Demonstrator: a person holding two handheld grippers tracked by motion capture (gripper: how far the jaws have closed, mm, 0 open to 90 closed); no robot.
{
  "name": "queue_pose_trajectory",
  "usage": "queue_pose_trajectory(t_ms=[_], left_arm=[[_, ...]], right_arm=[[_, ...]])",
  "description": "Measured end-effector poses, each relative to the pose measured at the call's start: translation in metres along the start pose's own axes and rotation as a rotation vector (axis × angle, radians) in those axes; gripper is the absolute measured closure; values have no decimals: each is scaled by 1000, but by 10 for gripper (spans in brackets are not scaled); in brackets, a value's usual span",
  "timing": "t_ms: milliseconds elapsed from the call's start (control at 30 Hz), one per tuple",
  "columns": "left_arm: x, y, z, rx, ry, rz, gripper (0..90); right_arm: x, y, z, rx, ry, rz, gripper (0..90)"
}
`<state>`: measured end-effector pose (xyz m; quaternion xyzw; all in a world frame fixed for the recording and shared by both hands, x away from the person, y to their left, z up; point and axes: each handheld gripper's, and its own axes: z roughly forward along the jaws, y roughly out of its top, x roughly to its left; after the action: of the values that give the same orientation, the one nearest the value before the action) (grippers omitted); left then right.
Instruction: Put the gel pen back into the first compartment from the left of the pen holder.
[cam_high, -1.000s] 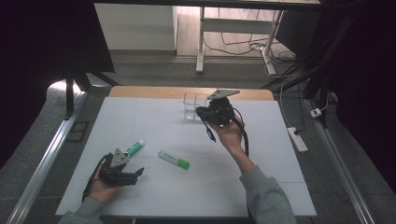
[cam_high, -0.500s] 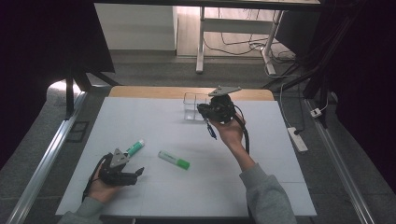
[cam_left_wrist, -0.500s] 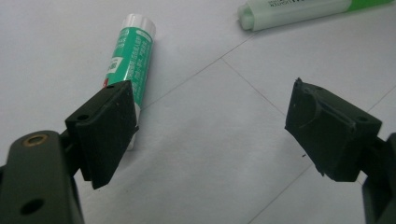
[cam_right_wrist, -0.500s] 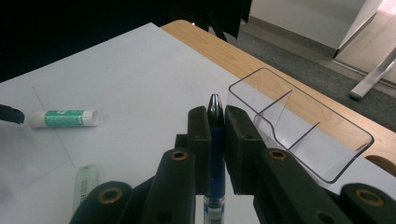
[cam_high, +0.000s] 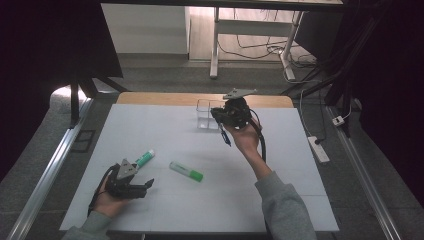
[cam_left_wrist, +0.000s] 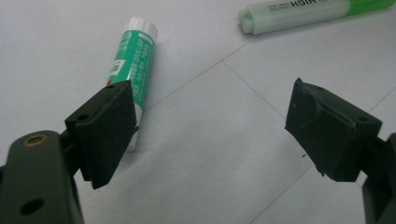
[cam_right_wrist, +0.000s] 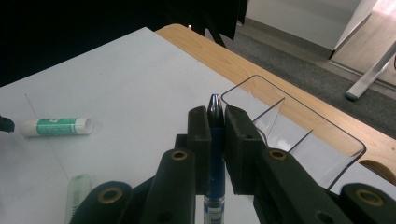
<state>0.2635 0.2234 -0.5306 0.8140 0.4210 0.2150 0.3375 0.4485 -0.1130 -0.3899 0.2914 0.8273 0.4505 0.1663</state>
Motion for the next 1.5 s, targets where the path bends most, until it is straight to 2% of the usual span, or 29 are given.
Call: queue_pose_trajectory(t_ms=[833,1500], left_arm=[[0,0,-1,1,-4,-1,160],[1,0,-2,-10,-8,-10,160]], right_arm=[[-11,14,20,-22,-24,3,807],[-19,36,36,-62,-34,11,808]])
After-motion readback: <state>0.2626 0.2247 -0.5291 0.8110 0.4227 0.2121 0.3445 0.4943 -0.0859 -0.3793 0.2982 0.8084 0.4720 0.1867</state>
